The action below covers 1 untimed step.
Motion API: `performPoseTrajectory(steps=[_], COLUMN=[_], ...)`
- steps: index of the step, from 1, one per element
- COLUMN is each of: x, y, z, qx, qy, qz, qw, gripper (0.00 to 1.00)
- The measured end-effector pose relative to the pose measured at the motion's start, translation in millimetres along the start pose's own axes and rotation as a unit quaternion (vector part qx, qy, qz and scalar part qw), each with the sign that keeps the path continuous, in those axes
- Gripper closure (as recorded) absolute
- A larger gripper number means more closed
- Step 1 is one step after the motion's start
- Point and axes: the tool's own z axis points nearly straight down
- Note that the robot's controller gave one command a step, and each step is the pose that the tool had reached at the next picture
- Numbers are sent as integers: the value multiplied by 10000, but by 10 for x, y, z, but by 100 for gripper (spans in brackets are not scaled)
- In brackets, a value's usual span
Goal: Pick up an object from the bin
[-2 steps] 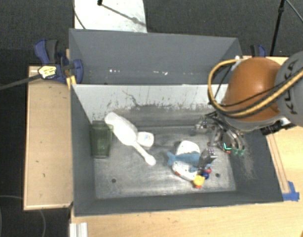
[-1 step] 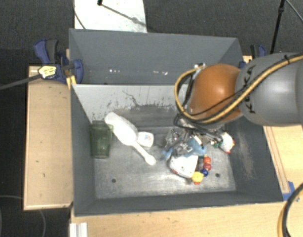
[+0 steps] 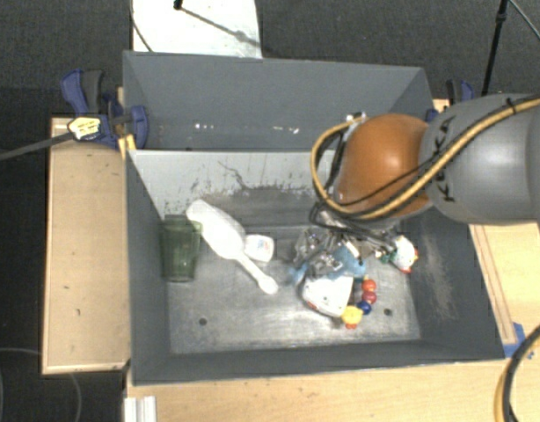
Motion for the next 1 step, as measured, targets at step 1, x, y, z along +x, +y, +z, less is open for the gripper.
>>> performPoseTrajectory(steps=[1], x=[-4], y=[5], z=[-4], qx=[1], qy=[-5], qz=[-2], qw=[10000], gripper=[100])
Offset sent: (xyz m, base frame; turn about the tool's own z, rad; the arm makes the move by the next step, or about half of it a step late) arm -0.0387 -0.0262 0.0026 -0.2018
